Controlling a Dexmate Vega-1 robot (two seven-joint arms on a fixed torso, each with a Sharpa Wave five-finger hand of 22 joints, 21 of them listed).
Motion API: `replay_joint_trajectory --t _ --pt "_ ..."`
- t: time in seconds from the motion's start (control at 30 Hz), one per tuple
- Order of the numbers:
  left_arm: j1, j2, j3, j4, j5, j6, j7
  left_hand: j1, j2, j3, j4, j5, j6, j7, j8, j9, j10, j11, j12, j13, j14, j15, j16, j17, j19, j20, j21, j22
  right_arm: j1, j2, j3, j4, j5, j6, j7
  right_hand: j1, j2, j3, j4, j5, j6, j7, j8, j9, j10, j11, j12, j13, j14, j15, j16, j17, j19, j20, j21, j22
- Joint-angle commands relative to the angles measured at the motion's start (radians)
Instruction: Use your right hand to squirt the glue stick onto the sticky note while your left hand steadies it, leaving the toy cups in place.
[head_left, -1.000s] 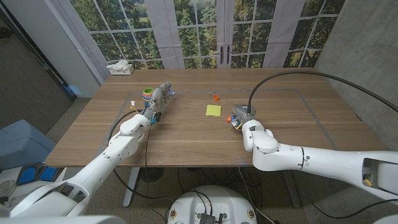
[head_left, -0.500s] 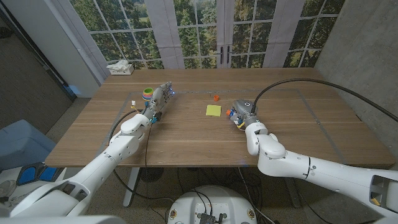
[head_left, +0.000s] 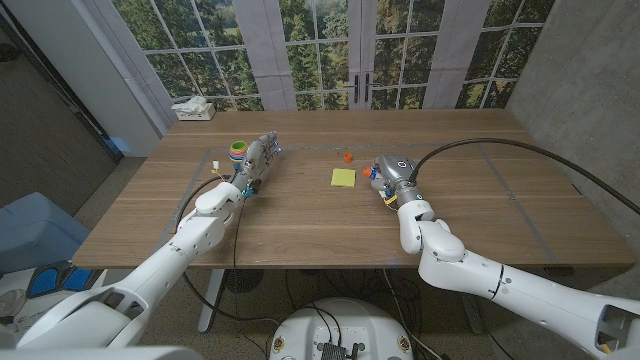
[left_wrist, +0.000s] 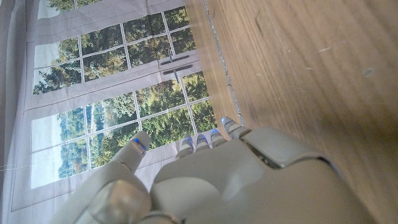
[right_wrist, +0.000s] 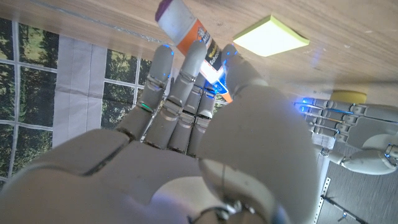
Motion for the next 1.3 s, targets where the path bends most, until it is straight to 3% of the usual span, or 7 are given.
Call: replay_joint_trajectory --t 0.03,0.47,1.3 --pt "-0.008 -0.006 0.002 0.011 0.001 -0.004 -0.004 0.004 0.074 0.003 -0.004 0.004 -0.007 -0.002 0.002 0.004 -0.006 0.004 0.006 0.004 -0.062 -0.060 0.002 0.001 -0.011 -0.096 0.002 0.005 -0.097 0.048 0.121 0.050 -0.005 0.167 -0.140 0.098 0.085 0.019 0.009 0.006 0.071 -0.039 0.005 0.001 0.051 -0.043 -0.001 0.095 0.023 -0.038 -0.008 -0.001 0.002 -0.146 0.012 -0.003" --pt "0.004 -0.001 0.000 -0.007 0.004 -0.005 0.006 0.004 0.074 0.002 -0.005 0.003 -0.008 -0.002 0.002 0.004 -0.007 0.005 0.006 0.005 -0.063 -0.061 0.003 0.002 -0.012 -0.096 0.003 0.006 -0.178 0.111 0.255 0.119 0.151 0.440 -0.294 0.106 0.074 0.023 0.006 0.008 0.074 -0.035 0.001 -0.002 0.059 -0.040 -0.008 0.088 0.037 -0.040 -0.038 -0.026 -0.003 -0.145 0.026 -0.018" --pt "0.039 0.032 0.005 -0.067 0.057 -0.019 0.064 0.004 0.077 0.003 -0.008 0.003 -0.002 -0.001 0.004 0.004 0.002 -0.001 0.010 0.004 -0.053 -0.060 0.006 0.002 -0.011 -0.095 0.004 0.006 -0.226 0.166 0.360 0.164 0.343 0.686 -0.281 0.139 0.060 0.033 0.002 0.001 0.085 -0.021 -0.010 -0.006 0.071 -0.025 -0.034 0.073 0.069 -0.043 -0.098 -0.081 0.003 -0.144 0.074 -0.056"
